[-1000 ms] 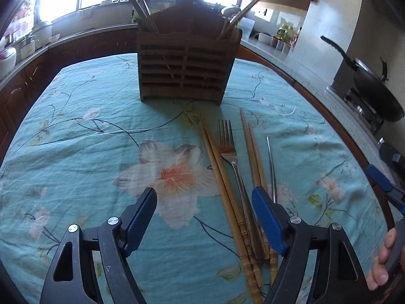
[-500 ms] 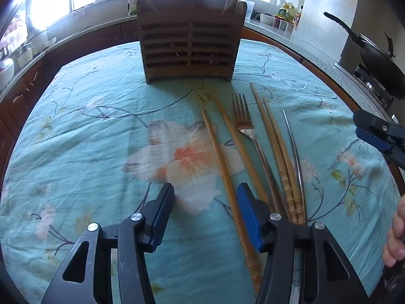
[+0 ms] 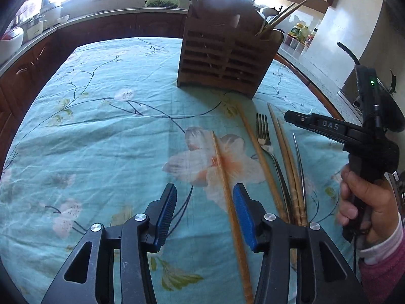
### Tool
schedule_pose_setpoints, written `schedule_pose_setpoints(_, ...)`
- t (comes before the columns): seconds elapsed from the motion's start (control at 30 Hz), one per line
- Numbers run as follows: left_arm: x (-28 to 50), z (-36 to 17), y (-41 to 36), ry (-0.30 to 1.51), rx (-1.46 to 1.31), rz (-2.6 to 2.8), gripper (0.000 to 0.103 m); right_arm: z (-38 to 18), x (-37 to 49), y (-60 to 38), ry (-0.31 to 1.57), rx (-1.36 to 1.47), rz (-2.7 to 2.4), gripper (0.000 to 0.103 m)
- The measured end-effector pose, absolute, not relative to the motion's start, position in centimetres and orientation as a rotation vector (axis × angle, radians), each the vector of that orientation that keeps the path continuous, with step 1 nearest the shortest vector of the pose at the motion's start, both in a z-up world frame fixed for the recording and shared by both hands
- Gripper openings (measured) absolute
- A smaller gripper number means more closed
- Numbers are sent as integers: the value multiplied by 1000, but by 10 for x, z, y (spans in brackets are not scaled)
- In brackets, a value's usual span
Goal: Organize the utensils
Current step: 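Close the right tool on a wooden chopstick while the left tool grasps another, then lift both wooden chopsticks and carry them over the wooden holder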
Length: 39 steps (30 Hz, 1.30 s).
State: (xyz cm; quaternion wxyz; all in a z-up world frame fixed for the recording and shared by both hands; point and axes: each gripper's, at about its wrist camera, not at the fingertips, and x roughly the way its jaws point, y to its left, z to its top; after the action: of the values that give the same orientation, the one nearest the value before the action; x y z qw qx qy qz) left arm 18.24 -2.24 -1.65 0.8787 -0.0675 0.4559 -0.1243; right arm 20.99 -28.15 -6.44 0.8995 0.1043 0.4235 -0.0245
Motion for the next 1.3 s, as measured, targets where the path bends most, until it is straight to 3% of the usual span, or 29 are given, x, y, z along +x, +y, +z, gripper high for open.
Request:
schedule_pose_setpoints(0.2,211,-22,-35,957,-117,-270,46,-79,254,-281,943,160,-66,19)
schedule_pose_setpoints(0.5,249,-44,-71,974,24,-217,43,-82,255,-268,945,60,-79,12)
schedule_pose_setpoints(0.6,253,-46,-81,956,79,-205,24,-82,252,-269,934,92,-71,9)
schedule_pose_setpoints(0.67,258,-47,-80,965,64,-212,5,-81,250,-274,931,159,-55,7)
schedule_pose_setpoints(0.9,259,-33,-49,979,-101,-279,3,-62,216,-286,883,343,41,5)
schedule_pose_setpoints(1.3,200,43,1,832,-232,-385,3,11,146,-284,710,404,157,5)
